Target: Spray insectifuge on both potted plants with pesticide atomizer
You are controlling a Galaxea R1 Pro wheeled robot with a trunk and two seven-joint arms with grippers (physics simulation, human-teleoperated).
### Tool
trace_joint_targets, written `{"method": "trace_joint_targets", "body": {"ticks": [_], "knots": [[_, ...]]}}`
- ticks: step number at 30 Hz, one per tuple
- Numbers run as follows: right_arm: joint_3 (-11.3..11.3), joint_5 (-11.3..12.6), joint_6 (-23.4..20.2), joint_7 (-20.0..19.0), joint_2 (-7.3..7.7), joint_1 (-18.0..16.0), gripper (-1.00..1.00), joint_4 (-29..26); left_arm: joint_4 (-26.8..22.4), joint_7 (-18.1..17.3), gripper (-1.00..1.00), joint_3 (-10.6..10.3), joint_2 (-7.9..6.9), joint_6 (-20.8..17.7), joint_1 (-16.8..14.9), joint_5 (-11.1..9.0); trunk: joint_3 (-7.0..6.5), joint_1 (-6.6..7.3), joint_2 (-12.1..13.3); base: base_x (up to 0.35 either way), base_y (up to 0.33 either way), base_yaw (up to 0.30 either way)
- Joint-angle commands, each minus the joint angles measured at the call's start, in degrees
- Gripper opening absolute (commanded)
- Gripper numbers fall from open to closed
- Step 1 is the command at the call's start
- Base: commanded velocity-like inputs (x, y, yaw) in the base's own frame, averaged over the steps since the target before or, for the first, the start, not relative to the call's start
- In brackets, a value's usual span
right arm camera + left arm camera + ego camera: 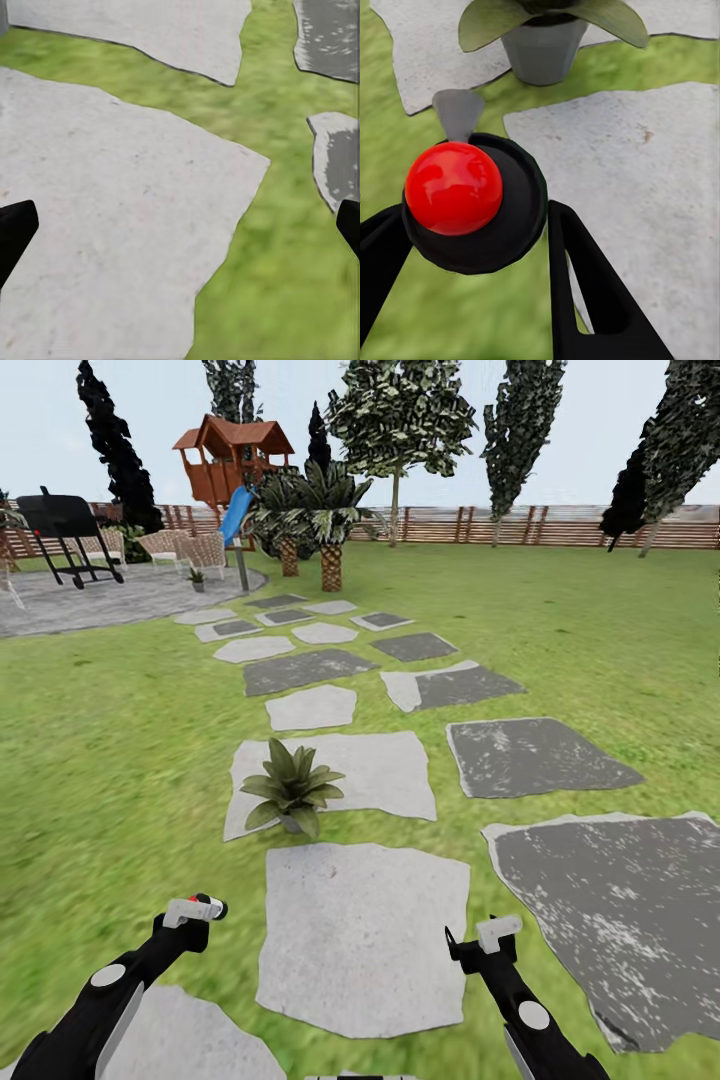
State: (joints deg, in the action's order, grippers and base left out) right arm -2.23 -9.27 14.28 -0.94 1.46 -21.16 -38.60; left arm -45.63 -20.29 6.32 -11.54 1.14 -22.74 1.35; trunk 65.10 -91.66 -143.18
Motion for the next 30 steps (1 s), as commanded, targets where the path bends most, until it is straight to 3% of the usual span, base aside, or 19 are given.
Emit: {"method": "trace_joint_targets", "body": {"ticks": [1, 30], "knots": [[-0.06, -0.22, 0.14, -0.03, 0.03, -0.02, 1.00, 0.02, 0.02, -0.37, -1.00, 0.18, 0.03, 0.14, -0.03, 0.15, -0.14, 0.23, 0.39, 0.000, 0.000, 0.000], [-0.06, -0.22, 0.14, -0.03, 0.03, -0.02, 1.00, 0.02, 0.02, -0.37, -1.00, 0.18, 0.03, 0.18, -0.03, 0.13, -5.35, 6.60, 12.02, 0.000, 0.000, 0.000]]}}
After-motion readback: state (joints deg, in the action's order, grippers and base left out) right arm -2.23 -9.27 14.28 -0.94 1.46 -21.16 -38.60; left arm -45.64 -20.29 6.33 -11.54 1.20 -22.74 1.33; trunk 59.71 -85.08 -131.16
